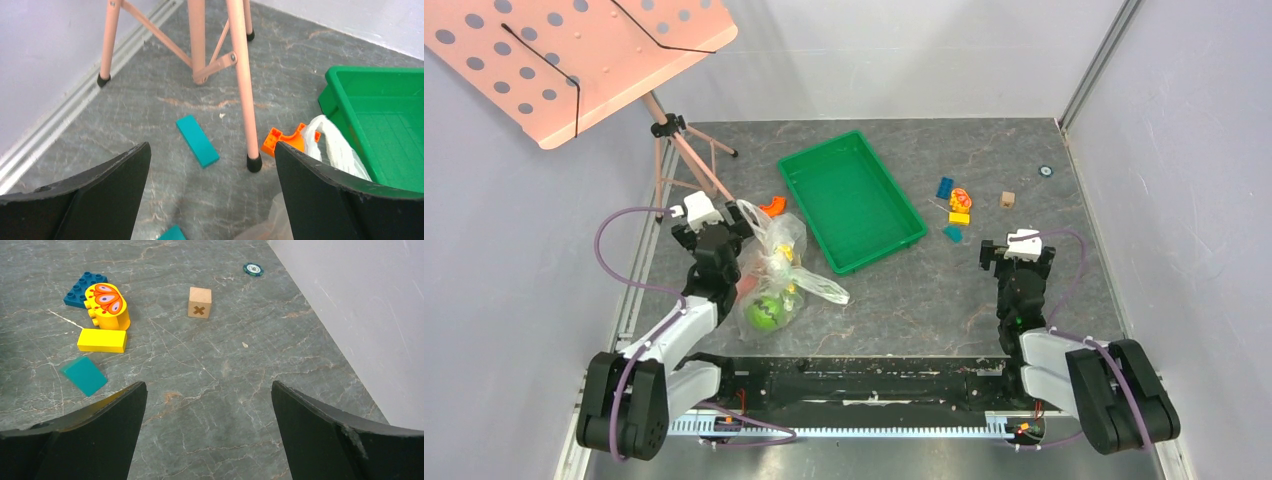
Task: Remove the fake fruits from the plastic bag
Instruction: Pick up the plastic bag at the center of the board.
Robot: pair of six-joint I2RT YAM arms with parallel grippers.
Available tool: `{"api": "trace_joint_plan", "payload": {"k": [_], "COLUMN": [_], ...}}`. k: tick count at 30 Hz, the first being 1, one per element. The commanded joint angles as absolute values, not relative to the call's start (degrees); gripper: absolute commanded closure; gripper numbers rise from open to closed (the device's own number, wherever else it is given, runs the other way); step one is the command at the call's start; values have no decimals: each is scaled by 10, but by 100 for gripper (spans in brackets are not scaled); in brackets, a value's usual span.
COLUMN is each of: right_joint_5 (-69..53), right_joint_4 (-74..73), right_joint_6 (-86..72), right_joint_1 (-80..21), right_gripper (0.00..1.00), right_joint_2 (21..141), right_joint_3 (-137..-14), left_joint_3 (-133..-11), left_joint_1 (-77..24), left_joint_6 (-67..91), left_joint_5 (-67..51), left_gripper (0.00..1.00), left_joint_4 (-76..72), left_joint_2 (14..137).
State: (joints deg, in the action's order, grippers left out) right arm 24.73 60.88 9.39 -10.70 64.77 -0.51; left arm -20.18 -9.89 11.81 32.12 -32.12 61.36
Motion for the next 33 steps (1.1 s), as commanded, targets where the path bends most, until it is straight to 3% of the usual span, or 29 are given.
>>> {"api": "trace_joint_plan", "payload": {"k": [1,12,33], "right_joint_5": [269,252,202], "right_joint_4": [562,521,443], "right_joint_6": [56,38,15], "right_joint_1": [-105,-105,-105], "right_gripper": [2,2,2], "right_joint_2": [615,575,566], "right_joint_3": [-13,-34,-97], "left_joint_3": [-264,-352,-478], "left_joint_1": [-102,-104,-104], "left_joint_6": [236,394,354], "left_joint_5": [348,330,308], "left_gripper": [0,0,0], "left_joint_4": [-149,135,369], "left_joint_2": [585,539,464]}}
